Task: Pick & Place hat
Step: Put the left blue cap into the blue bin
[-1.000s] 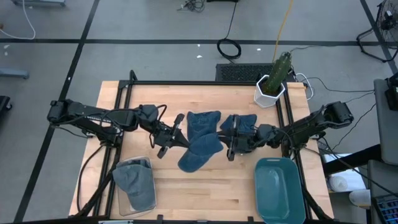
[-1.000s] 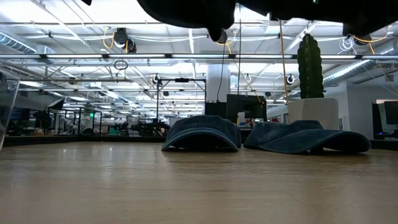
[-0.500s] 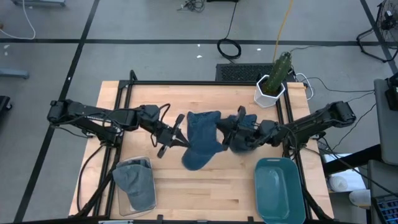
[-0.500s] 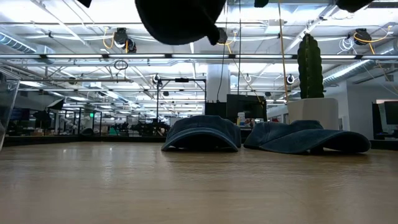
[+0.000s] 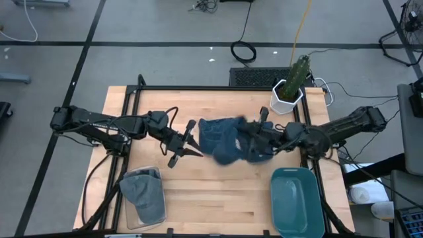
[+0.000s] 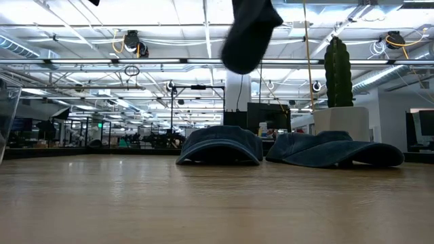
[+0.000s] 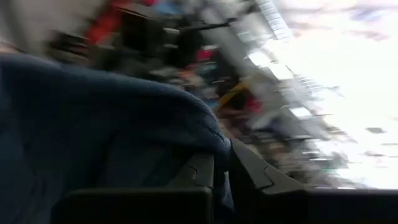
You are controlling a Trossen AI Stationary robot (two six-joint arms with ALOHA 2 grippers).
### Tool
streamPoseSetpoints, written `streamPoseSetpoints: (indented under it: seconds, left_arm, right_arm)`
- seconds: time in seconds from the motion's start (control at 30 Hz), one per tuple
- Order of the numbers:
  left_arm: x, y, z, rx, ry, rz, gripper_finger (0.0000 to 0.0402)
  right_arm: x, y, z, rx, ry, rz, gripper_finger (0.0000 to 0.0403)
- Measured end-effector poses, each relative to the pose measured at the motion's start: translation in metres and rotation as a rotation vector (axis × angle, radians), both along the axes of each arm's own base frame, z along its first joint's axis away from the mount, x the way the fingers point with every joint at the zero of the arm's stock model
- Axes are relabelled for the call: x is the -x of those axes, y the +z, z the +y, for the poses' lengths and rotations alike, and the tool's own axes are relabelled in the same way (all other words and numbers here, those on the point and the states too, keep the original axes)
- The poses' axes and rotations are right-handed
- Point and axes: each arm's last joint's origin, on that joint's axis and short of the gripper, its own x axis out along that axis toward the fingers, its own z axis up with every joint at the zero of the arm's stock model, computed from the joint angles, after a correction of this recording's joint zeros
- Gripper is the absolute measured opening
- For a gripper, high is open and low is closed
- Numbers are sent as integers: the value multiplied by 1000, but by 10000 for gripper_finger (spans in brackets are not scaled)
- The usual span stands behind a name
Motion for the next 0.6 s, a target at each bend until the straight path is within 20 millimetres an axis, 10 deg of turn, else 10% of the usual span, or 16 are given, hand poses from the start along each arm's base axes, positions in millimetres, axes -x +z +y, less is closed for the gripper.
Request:
streamPoseSetpoints:
  seconds: [0.6]
  left_arm:
    - [-1, -1, 2, -8, 66, 6, 67]
  right_arm:
    - [97, 48, 13, -810, 759, 699, 9]
